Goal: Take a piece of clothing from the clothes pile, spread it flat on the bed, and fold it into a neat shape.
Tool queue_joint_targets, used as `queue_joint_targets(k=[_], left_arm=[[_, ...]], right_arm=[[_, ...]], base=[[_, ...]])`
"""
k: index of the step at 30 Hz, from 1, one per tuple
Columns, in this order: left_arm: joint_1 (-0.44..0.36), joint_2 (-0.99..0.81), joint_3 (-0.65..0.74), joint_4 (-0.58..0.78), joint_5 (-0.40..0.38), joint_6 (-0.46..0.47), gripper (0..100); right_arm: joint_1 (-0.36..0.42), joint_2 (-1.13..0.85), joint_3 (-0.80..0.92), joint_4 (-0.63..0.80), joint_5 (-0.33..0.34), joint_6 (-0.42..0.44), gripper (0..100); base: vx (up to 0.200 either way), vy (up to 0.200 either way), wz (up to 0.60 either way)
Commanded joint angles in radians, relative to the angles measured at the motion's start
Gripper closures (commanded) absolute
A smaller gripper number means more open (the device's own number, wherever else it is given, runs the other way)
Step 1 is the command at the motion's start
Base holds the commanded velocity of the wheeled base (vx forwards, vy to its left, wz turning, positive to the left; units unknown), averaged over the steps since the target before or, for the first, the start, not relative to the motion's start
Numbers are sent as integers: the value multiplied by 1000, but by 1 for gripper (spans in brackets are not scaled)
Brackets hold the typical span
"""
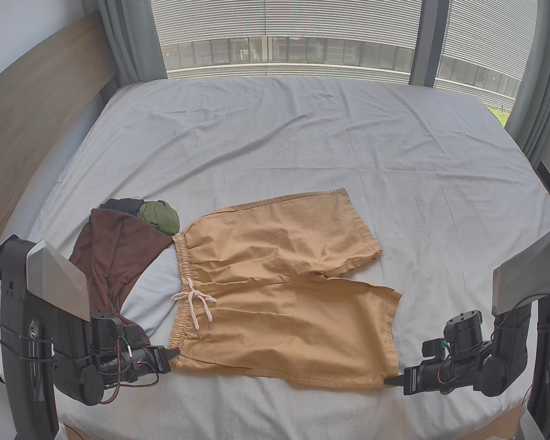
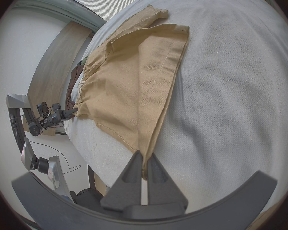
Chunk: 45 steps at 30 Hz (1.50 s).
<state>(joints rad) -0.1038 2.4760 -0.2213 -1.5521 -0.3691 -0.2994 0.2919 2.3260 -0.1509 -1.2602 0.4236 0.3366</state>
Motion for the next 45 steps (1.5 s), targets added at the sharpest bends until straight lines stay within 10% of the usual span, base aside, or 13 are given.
queue_joint_targets(k=[1, 19, 20, 21, 45], left_arm=[[21, 1, 37, 1, -14, 28, 100], [24, 9, 13, 1, -7, 43, 100], [23, 8, 13, 1, -7, 42, 0], [23, 6, 11, 1, -7, 42, 0], [0, -132, -44, 1, -5, -41, 0]], right_arm=[[-10, 0, -1, 4, -2, -1, 100], [-14, 7, 1, 4, -6, -7, 100], [-14, 7, -1, 4, -6, -7, 100], [-14, 7, -1, 4, -6, -11, 0], [-189, -8, -351, -47, -17, -14, 0]], base=[[0, 0, 0], [0, 0, 0], [0, 0, 0], [0, 0, 0], [0, 0, 0]])
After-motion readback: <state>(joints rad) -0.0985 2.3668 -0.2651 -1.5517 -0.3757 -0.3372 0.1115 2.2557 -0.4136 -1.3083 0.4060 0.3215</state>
